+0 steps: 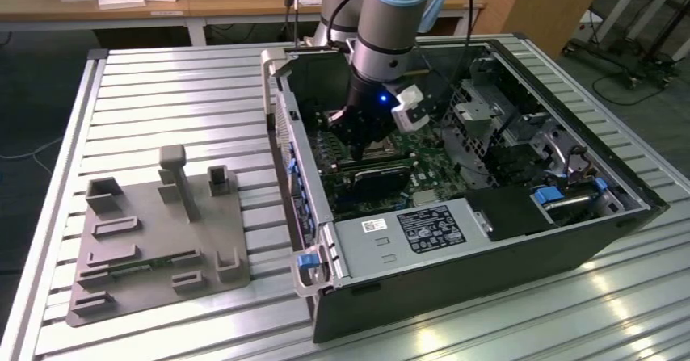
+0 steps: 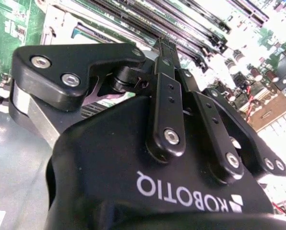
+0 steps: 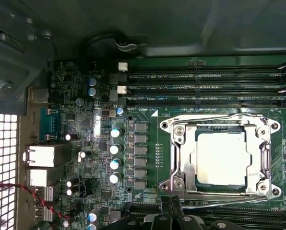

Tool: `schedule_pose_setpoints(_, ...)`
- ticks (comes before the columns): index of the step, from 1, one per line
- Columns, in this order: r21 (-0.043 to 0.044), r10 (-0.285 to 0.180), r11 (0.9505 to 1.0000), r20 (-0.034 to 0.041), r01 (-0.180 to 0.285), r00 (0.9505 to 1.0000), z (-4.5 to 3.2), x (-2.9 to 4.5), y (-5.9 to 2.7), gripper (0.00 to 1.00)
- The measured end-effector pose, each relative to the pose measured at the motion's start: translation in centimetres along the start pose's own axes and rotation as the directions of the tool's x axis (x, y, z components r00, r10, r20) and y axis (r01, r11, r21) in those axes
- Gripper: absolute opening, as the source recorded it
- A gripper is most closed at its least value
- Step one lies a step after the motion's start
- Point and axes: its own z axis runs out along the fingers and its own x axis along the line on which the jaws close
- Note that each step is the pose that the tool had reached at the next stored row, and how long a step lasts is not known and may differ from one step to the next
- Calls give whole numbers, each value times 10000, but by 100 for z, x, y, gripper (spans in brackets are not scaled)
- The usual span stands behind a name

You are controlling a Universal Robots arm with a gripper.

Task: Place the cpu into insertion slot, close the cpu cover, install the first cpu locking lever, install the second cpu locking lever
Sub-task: 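Install the second cpu locking lever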

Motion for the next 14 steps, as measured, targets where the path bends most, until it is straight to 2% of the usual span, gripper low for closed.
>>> schedule_pose_setpoints(14, -35, -1, 10000, 1, 1, 10000, 31, 5, 7, 10)
